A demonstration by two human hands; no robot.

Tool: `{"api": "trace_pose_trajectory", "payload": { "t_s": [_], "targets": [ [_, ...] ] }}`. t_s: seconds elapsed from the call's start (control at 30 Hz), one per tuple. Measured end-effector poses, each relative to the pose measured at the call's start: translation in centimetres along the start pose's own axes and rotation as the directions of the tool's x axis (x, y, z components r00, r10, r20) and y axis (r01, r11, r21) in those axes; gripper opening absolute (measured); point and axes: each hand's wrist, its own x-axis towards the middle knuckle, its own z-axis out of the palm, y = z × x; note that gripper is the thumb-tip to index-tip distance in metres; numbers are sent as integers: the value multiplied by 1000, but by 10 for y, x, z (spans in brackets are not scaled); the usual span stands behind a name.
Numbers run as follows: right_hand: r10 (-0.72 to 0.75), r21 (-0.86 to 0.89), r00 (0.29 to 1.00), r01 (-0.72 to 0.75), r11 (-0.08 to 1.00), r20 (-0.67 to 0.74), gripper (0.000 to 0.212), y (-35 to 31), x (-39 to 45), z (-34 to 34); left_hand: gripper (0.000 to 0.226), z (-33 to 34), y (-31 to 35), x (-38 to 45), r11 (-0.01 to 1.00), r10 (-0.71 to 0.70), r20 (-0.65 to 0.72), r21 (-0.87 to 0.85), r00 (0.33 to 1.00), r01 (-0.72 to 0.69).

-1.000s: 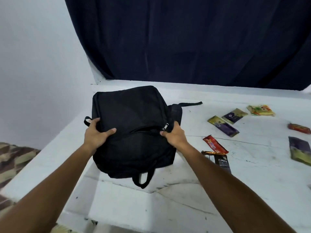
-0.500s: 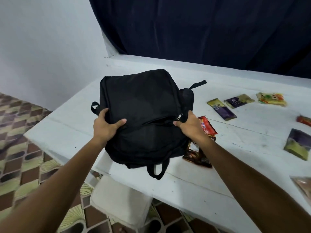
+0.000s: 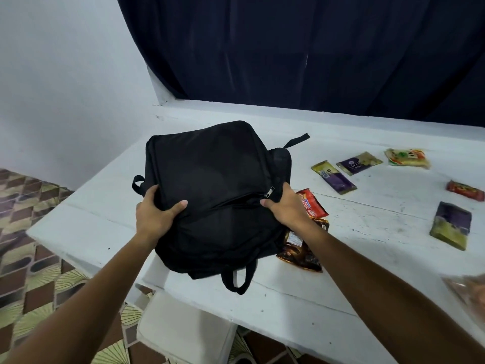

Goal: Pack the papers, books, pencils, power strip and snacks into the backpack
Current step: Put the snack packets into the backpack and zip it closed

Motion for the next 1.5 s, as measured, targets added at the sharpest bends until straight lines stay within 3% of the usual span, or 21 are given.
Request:
{"api": "trace_pose_trajectory", "payload": {
  "t_s": [0.5,0.57,0.67,0.73,0.83,0.93,1.0,1.13,1.27,1.33,1.43,1.5],
  "targets": [
    [11,-14,1000,-11,1000,-11,50,-1,1,-2,88,-2,9,-1,999,-12,56,44,998,9],
    [20,-22,1000,-21,1000,-18,51,-2,0,-2,87,-3,14,-4,995,-19,64,98,998,12],
    [37,-32,999,-38,999,-37,52,-4,-4,-1,87,-5,33,-14,933,63,-6,354,998,-57],
    [41,-53,998,-43,998,-53,51,-6,-8,-3,80,-4,45,-19,855,307,22,433,951,-286],
    [48,-65,998,-51,997,-51,51,-10,-18,-11,64,8,66,-22,696,580,253,342,775,-632],
    [53,-88,991,-64,994,-124,50,-9,-37,-34,59,29,85,-21,493,640,472,352,606,-796],
    [74,-168,966,-118,979,-246,45,2,-56,-61,55,44,93,-19,392,613,569,383,548,-836],
    [151,-470,881,-377,798,-449,48,44,-110,-125,54,64,105,-18,300,538,661,430,523,-852],
    [328,-583,773,-629,515,-544,58,97,-159,-166,50,73,107,-18,257,473,695,480,542,-839],
    [418,-553,698,-716,427,-581,71,119,-176,-174,47,73,104,-17,252,474,701,471,533,-845],
    [558,-373,616,-785,494,-556,99,144,-192,-175,41,70,104,-13,278,488,696,449,527,-849],
    [551,-332,636,-763,555,-541,96,154,-194,-169,39,64,103,-8,288,501,703,416,505,-863]
  ]
}}
